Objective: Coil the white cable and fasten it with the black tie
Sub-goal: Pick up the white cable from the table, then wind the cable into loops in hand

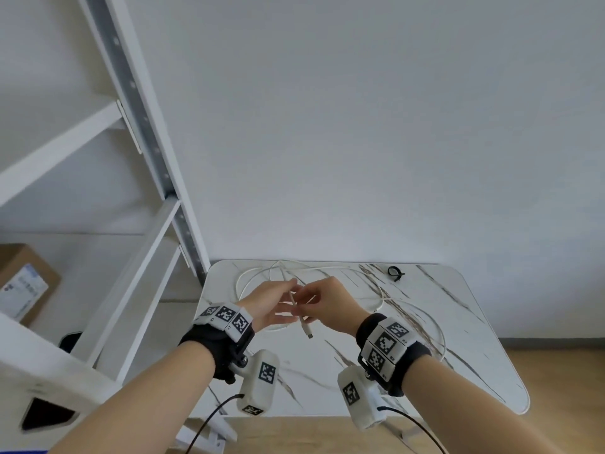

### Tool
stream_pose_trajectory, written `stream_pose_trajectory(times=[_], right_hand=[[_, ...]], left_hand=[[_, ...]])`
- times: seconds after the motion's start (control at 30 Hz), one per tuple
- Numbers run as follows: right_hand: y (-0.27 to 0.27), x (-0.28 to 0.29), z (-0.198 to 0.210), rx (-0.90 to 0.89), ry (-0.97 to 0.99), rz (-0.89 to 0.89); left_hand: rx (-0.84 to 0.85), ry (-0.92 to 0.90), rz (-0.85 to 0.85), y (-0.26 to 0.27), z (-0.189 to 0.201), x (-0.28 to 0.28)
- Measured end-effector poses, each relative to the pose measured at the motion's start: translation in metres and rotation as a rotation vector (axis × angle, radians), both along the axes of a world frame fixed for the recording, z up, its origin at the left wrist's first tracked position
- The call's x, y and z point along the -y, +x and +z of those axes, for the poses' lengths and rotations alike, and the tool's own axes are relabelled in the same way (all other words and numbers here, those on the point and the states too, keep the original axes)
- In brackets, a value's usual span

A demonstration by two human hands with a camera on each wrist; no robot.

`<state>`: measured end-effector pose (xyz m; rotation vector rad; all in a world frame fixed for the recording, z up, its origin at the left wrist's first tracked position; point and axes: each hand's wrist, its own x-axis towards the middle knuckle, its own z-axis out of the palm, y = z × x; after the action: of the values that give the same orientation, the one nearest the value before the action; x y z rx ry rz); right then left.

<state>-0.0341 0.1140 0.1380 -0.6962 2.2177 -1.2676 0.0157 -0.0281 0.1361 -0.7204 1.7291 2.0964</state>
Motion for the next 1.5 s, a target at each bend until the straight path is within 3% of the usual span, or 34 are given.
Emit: stream_pose_trajectory(times=[0.17,0.43,0.63,0.87,1.13,1.3,1.5], right_hand=[[-0.008,-0.003,0.006,-0.028,-0.041,-0.031],[-0.032,-0.008,0.017,0.004,-0.093,-0.015],[-0.059,0.0,0.011,-0.05,-0.029,-0.013],[-0.069,0.038,-0.007,-0.151,0.003,0.175],[-0.07,0.086,-0.011,-0.078,-0.078,0.328],[-0.066,0.107,-0.015,-0.084,-0.134,0.294],[-0.062,0.114,-0.022,-0.126,-0.103,0.241]], left_hand=[[-0.049,0.103,0.007,-0.004,0.009,-0.004],[-0.074,0.071,0.086,-0.013,0.016,-0.007],[-0.064,0.081,0.142,-0.01,0.025,0.004],[-0.132,0.077,0.093,0.003,0.057,0.016],[-0.105,-0.054,0.067,0.023,0.078,0.048],[-0.149,0.042,0.06,0.024,0.094,0.061],[-0.312,0.233,0.187,0.012,0.123,0.072]])
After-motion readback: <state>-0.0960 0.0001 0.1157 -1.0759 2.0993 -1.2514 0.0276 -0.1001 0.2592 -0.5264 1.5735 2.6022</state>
